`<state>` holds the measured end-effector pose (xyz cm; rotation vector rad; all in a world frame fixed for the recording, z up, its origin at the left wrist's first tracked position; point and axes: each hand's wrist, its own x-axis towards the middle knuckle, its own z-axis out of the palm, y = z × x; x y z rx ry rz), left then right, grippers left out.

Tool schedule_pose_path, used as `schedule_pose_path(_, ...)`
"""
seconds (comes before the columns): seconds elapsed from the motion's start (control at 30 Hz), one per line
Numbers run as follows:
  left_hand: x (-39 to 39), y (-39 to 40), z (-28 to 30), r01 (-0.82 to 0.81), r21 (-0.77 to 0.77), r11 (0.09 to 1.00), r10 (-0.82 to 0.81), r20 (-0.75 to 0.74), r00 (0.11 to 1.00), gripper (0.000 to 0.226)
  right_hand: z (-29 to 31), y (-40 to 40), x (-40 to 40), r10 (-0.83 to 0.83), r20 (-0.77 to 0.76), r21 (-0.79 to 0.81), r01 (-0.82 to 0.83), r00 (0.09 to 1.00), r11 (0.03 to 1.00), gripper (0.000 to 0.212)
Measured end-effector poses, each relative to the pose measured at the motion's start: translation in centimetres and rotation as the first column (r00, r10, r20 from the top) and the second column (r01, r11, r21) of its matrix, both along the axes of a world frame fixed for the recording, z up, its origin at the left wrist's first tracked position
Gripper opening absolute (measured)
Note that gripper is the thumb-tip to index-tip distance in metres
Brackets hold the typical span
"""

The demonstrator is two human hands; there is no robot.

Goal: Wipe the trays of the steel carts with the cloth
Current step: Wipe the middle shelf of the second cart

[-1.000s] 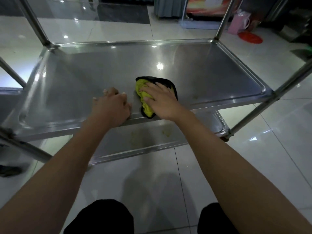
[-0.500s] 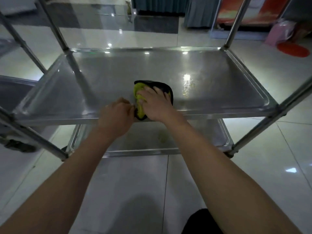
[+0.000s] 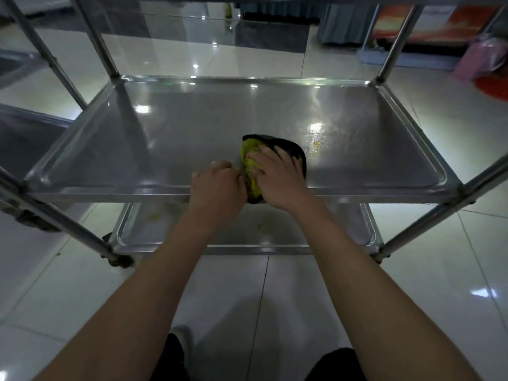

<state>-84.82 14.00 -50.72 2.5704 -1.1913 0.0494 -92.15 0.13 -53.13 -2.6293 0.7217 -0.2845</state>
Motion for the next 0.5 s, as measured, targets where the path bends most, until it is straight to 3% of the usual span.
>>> schedule_pose_path(0.17,0.8,0.3,-0.2,-0.007,0.011,1.0,0.007,-0.04,0.999,0.048,0.0,-1.5,-1.8,-0.057,0.022,-0.017,0.057,0.998,0.998,0.04)
schedule_pose_path(0.4,-1.0,-1.4,-0.4,-0.038,0.073,0.997,0.033,0.075,0.997,0.04,0.4,-3.6,-4.1,-0.126,-0.007,0.01,0.126,0.992,0.992,0.043)
schedule_pose_path(0.5,-2.3,-2.8,-1.1,0.139,0.088,0.986,-0.145,0.071,0.987,0.032,0.6,-3.7,-4.1,-0.12,-0.022,0.021,0.121,0.993,0.992,0.042)
